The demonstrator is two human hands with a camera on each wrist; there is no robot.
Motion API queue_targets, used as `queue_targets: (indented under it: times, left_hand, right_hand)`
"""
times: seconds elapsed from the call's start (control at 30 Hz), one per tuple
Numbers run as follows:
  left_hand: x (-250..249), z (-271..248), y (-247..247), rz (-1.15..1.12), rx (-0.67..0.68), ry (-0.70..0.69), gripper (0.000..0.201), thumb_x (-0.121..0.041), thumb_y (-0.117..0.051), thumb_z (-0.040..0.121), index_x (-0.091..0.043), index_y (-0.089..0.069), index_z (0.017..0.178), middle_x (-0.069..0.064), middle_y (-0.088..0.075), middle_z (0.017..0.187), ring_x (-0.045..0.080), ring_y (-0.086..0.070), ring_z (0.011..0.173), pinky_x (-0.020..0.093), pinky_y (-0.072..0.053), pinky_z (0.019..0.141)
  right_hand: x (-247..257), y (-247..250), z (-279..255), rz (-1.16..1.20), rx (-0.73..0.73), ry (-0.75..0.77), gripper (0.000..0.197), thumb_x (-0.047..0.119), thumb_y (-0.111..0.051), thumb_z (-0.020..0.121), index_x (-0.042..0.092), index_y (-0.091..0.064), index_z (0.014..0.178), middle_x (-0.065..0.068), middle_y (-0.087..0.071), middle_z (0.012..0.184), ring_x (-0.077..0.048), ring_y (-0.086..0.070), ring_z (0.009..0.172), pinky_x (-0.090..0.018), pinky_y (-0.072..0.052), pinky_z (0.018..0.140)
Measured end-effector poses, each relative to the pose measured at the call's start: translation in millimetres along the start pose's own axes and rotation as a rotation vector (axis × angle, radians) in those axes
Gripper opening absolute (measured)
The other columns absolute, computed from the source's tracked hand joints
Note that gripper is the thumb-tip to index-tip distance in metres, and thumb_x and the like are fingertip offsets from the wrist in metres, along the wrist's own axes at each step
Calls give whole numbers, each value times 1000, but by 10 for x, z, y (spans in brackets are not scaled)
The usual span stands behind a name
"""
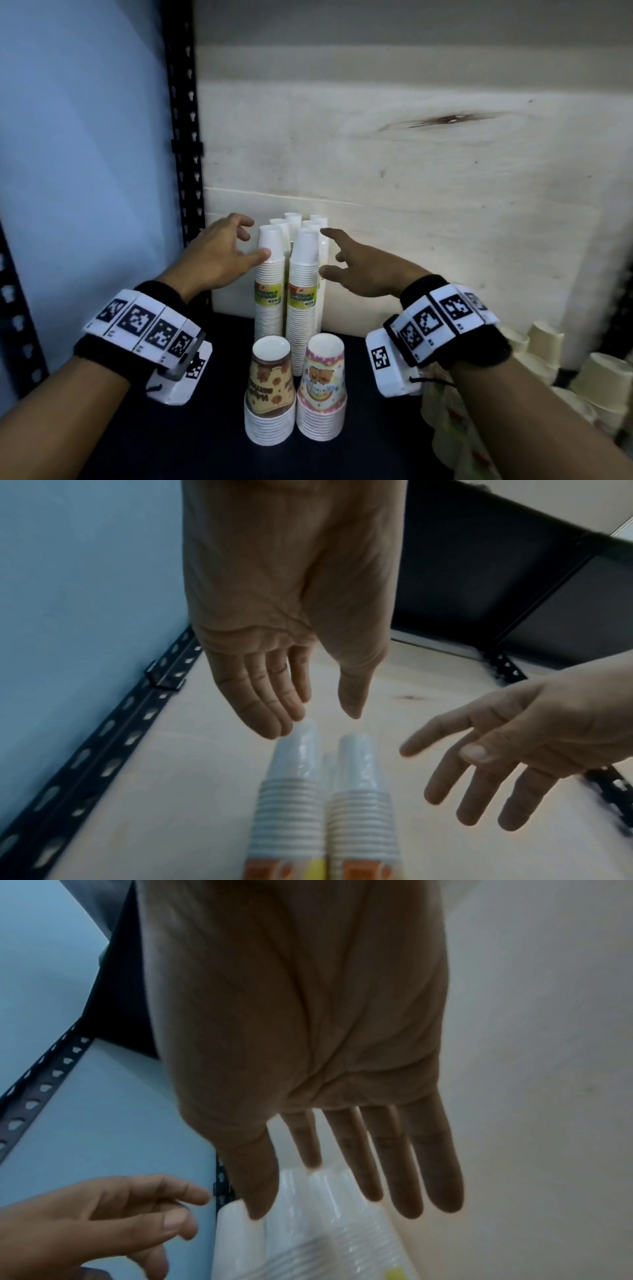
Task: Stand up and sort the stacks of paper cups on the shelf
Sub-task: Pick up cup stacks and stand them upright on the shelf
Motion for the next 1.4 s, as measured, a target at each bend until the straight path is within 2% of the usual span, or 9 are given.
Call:
queue_targets:
  times: [0.17,0.47,0.6,0.8,0.9,1.03,1.17,1.33,1.4]
  left_hand:
    - [-508,-128,38,23,71,-119,34,-52,-69,80,-33,-61,107,-22,-65,86,1,-63,76,29,-51,79]
    - [-1449,-269,-656,32,339,-297,36,-57,-65,81,-34,-63,109,-21,-67,93,-3,-60,85,22,-47,76]
    - [-1795,-415,-1036,51,453,-390,37,-59,-63,82,-36,-62,111,-20,-66,100,-1,-59,87,26,-48,84]
    - [-2167,-730,-1430,-22,604,-522,44,-61,-61,83,-38,-61,121,-22,-65,99,-3,-62,89,20,-49,81]
    - [-2264,-831,-1513,-50,614,-551,48,-69,-57,80,-43,-61,121,-20,-64,101,-4,-60,88,21,-49,82]
    - [-2348,-949,-1575,-19,657,-601,56,-74,-60,72,-44,-61,120,-17,-64,106,-2,-58,87,20,-48,79]
    - [-2392,-1032,-1616,10,687,-632,55,-68,-67,73,-39,-63,120,-16,-64,107,-2,-58,89,18,-44,73]
    - [-2387,-1105,-1659,0,711,-615,54,-62,-73,71,-38,-65,118,-13,-67,111,1,-61,95,21,-50,80]
    - [-2393,-1130,-1659,-6,715,-607,51,-58,-75,72,-35,-66,117,-13,-68,110,1,-62,96,26,-53,84]
  right_hand:
    - [-257,376,-393,-148,39,-105,54,56,-53,92,34,-44,141,9,-53,139,-13,-51,122,-35,-37,107]
    - [-1054,816,-1257,-274,14,-299,36,56,-60,88,29,-69,110,10,-64,117,-12,-58,105,-34,-46,96]
    - [-1342,788,-1548,-252,10,-351,33,57,-63,85,29,-71,100,11,-67,103,-11,-61,98,-35,-49,94]
    - [-1524,638,-1889,-183,40,-387,32,58,-66,82,29,-68,95,14,-65,90,-6,-58,83,-26,-45,74]
    - [-1559,556,-1986,-143,72,-398,32,60,-67,80,31,-67,95,14,-68,84,-4,-61,79,-27,-46,73]
    - [-1567,459,-2049,-118,132,-414,32,60,-69,77,36,-65,98,14,-69,92,-6,-63,91,-32,-50,87]
    - [-1555,395,-2096,-118,157,-418,41,63,-73,71,38,-63,102,16,-65,102,-6,-61,95,-33,-49,89]
    - [-1554,323,-2154,-125,176,-398,45,53,-77,73,37,-57,110,16,-60,104,-5,-58,85,-27,-47,72]
    - [-1547,321,-2178,-135,167,-380,43,51,-77,75,36,-57,110,15,-61,106,-5,-58,88,-26,-45,72]
Point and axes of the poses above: each hand's wrist, its own z-axis towards the middle knuckle, its own y-axis out of the back of the hand, x = y × z, the point moved 5 cm from there along z, towards the middle knuckle
